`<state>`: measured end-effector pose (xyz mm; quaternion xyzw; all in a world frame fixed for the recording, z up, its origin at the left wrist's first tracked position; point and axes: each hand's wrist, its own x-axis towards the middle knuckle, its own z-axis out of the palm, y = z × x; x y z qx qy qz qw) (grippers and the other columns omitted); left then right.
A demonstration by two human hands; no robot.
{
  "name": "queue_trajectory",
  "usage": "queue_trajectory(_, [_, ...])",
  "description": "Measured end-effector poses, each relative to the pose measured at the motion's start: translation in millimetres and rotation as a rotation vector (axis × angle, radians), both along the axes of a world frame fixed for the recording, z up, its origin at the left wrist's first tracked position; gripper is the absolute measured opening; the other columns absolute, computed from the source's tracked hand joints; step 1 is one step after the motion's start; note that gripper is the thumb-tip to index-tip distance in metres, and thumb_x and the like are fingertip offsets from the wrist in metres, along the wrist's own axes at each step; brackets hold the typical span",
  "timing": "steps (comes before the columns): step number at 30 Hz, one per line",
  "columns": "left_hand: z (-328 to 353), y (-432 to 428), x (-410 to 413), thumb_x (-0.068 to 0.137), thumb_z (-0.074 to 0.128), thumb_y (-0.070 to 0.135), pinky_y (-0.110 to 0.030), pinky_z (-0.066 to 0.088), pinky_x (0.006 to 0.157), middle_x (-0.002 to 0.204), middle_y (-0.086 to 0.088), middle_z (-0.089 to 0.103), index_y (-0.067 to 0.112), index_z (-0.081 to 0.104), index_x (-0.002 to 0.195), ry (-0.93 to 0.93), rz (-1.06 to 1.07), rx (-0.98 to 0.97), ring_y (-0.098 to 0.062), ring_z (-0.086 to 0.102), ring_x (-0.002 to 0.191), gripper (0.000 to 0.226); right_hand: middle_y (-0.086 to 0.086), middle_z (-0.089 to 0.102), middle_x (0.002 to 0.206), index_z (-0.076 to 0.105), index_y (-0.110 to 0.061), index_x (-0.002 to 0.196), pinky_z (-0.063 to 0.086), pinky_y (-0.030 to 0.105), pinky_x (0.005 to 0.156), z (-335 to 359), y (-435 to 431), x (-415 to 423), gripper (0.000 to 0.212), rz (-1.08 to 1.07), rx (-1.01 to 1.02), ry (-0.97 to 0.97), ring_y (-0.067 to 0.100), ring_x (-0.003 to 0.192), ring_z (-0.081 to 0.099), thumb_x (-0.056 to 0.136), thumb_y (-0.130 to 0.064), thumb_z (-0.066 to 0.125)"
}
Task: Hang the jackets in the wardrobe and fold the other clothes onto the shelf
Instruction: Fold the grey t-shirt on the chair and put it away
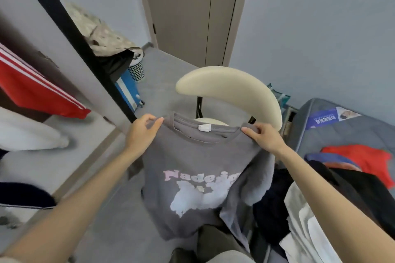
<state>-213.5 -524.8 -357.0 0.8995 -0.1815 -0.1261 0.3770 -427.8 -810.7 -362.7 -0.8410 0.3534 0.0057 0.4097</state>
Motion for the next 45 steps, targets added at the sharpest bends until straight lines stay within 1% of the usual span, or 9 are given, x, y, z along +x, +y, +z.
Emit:
queue_trajectory(5, [-65,-51,40,0.096,0.052,0.042,-0.036,0.046,0.079,0.099,-0.004,0.063,0.012,0.060,0.101,0.096,0.021,0.116,-0.025,0.058,0.095,0.031,0.001,0.037,0.058,0.036,-0.013,0.061,0.027,0.031,0.056,-56,-41,42,0.054,0.108,0.041,0.185,0.016,0.057,0.037,0.078,-0.048,0.075])
queue_trajectory(8, [-95,-76,53,0.097,0.051,0.040,-0.033,0.040,0.070,0.093,-0.002,0.060,0.013,0.057,0.097,0.068,0.055,0.152,-0.021,0.054,0.085,0.028,0.001,0.057,0.084,0.057,-0.012,0.091,0.040,0.030,0.069,-85,-59,66,0.046,0.149,0.067,0.294,0.019,0.082,0.053,0.074,-0.048,0.078])
queue_trajectory(13, [-136,-107,79,0.099,0.049,0.035,-0.035,0.041,0.070,0.093,-0.003,0.059,0.010,0.056,0.100,0.080,0.102,0.160,-0.026,0.057,0.087,0.026,0.012,0.065,0.101,0.058,-0.002,0.108,0.045,0.035,0.075,-132,-75,101,0.032,0.099,0.062,0.294,0.029,0.097,0.059,0.084,-0.018,0.072])
queue_trajectory(18, [-183,-132,102,0.100,0.048,0.029,-0.035,0.043,0.075,0.101,-0.011,0.064,0.006,0.056,0.111,0.129,0.072,0.159,-0.030,0.059,0.093,0.026,0.015,0.062,0.108,0.054,-0.004,0.111,0.047,0.042,0.083,-175,-83,131,0.021,0.105,-0.075,0.327,0.034,0.103,0.056,0.095,-0.017,0.056])
queue_trajectory(26, [-255,-144,101,0.099,0.049,0.015,-0.028,0.027,0.110,0.146,-0.010,0.038,0.015,0.048,0.139,0.139,0.006,0.116,-0.024,0.036,0.135,0.040,0.009,0.030,0.153,0.032,-0.018,0.148,0.027,0.044,0.111,-244,-57,150,0.055,0.287,-0.249,0.468,0.033,0.136,0.025,0.096,-0.024,0.052])
queue_trajectory(31, [-297,-101,73,0.096,0.054,0.008,-0.024,0.019,0.112,0.150,-0.018,0.031,0.006,0.042,0.142,0.264,0.160,0.117,-0.028,0.029,0.140,0.049,0.004,0.013,0.160,0.029,-0.029,0.149,0.031,0.046,0.110,-287,-15,157,0.056,0.424,-0.025,0.523,0.032,0.141,0.015,0.098,-0.026,0.051])
queue_trajectory(35, [-327,-62,61,0.093,0.059,0.008,-0.038,0.028,0.114,0.144,-0.020,0.041,0.005,0.038,0.144,0.419,0.201,0.165,-0.032,0.038,0.135,0.056,0.000,0.007,0.159,0.026,-0.033,0.149,0.035,0.047,0.108,-316,14,167,0.062,0.426,0.071,0.578,0.035,0.139,0.015,0.095,-0.027,0.056])
queue_trajectory(41, [-349,-44,59,0.084,0.070,0.010,-0.047,0.041,0.105,0.133,-0.016,0.052,0.017,0.036,0.146,0.491,0.261,0.186,-0.030,0.051,0.123,0.071,0.004,0.028,0.140,0.033,-0.024,0.140,0.052,0.034,0.082,-340,21,161,0.053,0.485,-0.289,0.648,0.028,0.116,0.037,0.094,-0.021,0.058])
queue_trajectory(45, [-357,-46,54,0.086,0.067,0.015,-0.048,0.044,0.099,0.127,-0.009,0.056,0.017,0.037,0.142,0.505,0.286,0.207,-0.030,0.056,0.114,0.063,0.002,0.040,0.128,0.045,-0.018,0.124,0.046,0.029,0.070,-345,17,158,0.031,0.637,-0.413,0.655,0.024,0.118,0.038,0.095,-0.013,0.055])
